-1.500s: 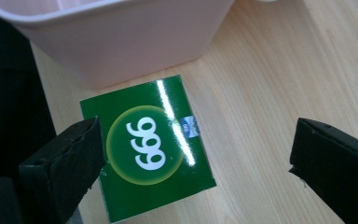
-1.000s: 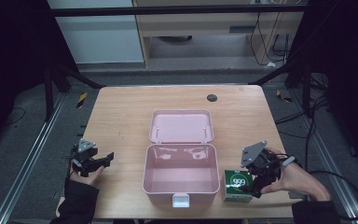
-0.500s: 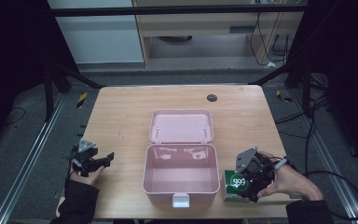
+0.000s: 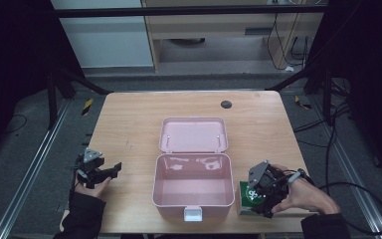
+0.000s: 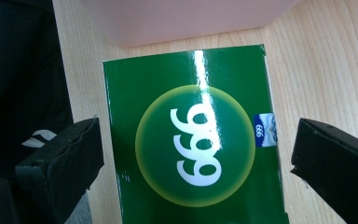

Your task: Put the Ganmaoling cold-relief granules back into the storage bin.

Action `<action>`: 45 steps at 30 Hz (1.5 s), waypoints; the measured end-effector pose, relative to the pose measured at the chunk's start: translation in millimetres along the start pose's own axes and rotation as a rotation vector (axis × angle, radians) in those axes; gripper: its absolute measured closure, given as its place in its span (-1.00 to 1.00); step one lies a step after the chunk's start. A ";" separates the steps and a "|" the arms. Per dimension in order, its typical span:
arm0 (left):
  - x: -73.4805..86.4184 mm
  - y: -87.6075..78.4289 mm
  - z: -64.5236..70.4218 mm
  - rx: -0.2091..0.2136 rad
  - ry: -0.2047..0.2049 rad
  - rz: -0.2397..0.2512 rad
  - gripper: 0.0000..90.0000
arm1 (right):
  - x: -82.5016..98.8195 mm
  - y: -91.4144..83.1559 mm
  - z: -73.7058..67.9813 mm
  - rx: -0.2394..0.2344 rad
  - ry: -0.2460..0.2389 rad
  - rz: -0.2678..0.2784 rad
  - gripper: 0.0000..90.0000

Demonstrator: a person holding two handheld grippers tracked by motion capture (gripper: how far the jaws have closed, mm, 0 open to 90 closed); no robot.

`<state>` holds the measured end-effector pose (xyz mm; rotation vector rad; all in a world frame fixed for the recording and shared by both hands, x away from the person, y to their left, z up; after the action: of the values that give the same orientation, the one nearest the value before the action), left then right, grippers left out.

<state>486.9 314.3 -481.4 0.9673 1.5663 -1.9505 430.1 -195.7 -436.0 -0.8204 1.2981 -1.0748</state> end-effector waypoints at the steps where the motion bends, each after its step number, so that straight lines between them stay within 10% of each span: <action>1: 0.0 0.0 0.1 0.001 0.000 0.000 -0.41 | -0.4 0.5 -0.2 -0.003 0.004 -0.003 -0.94; 45: 0.1 1.2 0.4 0.005 0.000 0.000 -0.41 | 8.0 30.7 3.0 -0.069 0.022 0.000 -0.66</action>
<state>487.6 313.6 -482.2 0.9695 1.5621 -1.9557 437.4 -193.5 -467.0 -0.8624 1.3602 -1.0468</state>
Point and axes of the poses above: each handheld gripper's, and its own axes: y roughly forward along the jaws, x roughly out of its underside, z roughly to its right, the point moved 2 cm from there along y, roughly forward along the jaws, and after that the axes turned 7 degrees about -y, right-handed, at the moved point
